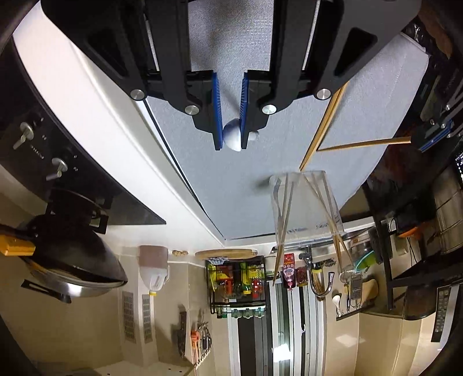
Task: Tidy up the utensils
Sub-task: 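Lift the white spoon with the right tool while the left tool lifts its chopstick, then carry the spoon over the container with the right tool while the left tool carries its chopstick, then drop the spoon into the container with the right tool while the left tool releases its chopstick, then move both open tools back down toward the last two chopsticks on the mat, then grasp a wooden chopstick with the right tool while the left tool grasps the other, then lift the chopstick with the right tool while the left tool lifts its chopstick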
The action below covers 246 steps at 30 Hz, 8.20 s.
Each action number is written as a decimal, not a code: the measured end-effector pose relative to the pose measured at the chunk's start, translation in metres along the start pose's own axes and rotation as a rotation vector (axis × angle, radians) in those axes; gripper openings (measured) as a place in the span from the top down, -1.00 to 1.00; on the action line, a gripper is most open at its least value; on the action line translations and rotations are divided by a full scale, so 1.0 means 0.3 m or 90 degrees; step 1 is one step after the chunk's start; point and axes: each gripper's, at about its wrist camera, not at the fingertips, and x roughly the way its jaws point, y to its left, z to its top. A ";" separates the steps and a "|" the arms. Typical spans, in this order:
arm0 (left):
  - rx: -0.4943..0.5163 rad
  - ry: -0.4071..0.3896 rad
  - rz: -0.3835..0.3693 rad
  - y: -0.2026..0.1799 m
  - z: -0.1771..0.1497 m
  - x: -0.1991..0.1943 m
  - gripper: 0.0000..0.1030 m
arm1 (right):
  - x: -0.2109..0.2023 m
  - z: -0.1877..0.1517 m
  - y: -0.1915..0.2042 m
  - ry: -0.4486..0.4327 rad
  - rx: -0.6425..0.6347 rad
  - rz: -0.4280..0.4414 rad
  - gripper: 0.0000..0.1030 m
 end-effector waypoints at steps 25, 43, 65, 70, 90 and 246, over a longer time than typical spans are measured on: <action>-0.079 0.070 -0.035 0.176 0.396 0.055 0.88 | 0.033 0.333 0.223 0.018 -0.119 0.077 0.78; -0.083 0.040 -0.037 0.251 0.721 0.211 0.88 | 0.144 0.746 0.253 -0.031 -0.111 0.094 0.78; -0.056 0.079 -0.013 0.211 0.686 0.612 0.88 | 0.536 0.691 0.271 0.000 -0.097 0.103 0.78; -0.059 0.109 -0.016 0.214 0.642 0.627 0.44 | 0.532 0.665 0.277 0.013 -0.103 0.106 0.58; -0.067 0.000 0.005 0.212 0.462 0.126 0.43 | 0.035 0.490 0.179 -0.104 -0.060 0.100 0.41; -0.022 0.137 0.025 -0.024 -0.241 0.197 0.87 | 0.165 -0.245 0.145 0.105 -0.047 0.069 0.88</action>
